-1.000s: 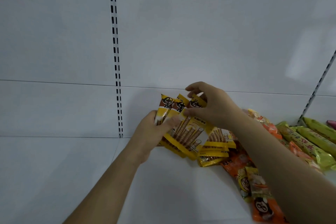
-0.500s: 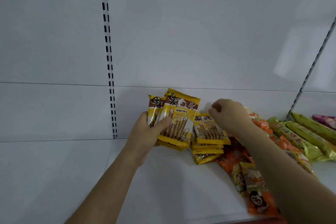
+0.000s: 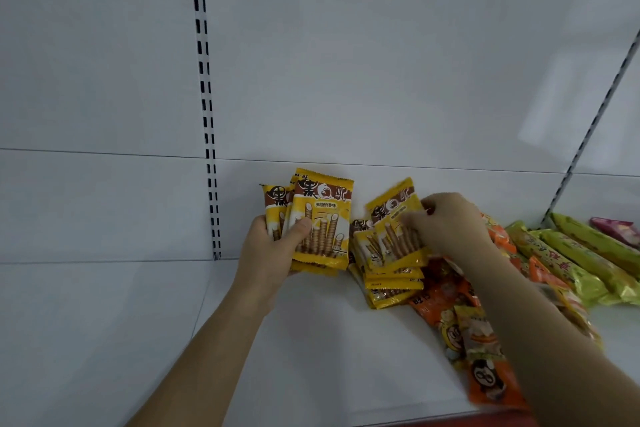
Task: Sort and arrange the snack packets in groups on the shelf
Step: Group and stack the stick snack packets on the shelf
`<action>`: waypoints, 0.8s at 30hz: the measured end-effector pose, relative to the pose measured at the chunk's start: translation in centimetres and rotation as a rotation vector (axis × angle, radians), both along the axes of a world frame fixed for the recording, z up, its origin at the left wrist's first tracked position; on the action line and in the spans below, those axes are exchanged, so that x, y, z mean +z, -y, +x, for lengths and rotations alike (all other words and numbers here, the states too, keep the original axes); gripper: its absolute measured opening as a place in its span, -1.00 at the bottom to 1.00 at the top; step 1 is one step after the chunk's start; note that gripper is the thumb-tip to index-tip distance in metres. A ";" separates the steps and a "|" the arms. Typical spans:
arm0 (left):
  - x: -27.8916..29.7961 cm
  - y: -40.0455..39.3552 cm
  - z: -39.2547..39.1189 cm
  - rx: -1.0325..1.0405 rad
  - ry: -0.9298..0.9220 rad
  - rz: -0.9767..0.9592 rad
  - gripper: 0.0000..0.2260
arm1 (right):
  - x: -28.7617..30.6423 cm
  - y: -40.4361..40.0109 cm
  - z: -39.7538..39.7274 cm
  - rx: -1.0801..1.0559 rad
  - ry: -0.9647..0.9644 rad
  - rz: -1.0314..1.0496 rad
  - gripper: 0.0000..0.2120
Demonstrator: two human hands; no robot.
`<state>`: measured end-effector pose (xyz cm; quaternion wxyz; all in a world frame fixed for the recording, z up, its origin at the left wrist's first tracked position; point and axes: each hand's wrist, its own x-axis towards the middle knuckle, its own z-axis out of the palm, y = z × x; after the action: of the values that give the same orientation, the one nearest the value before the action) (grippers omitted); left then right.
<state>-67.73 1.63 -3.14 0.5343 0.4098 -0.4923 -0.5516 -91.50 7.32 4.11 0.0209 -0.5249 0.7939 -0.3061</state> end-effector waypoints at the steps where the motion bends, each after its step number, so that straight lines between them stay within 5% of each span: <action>1: 0.0 0.0 0.1 0.008 -0.004 0.005 -0.73 | 0.2 -0.5 0.3 0.007 0.045 -0.076 -0.69; 6: 0.2 -0.3 -0.1 0.054 -0.047 0.013 -0.67 | 0.7 -2.2 4.1 0.215 0.580 -0.276 -0.80; 16: 1.1 -4.3 5.1 0.217 -0.089 -0.020 -0.41 | -4.3 1.7 15.1 0.351 0.764 -0.190 -0.79; 24: 0.3 -6.6 18.6 0.257 0.068 0.000 -0.63 | -5.6 0.6 30.2 0.571 0.734 -0.075 -0.77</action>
<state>-49.14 8.20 -2.80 0.5836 0.4877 -0.4536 -0.4645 -61.32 6.73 -1.53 0.3648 -0.5797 0.5460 -0.4823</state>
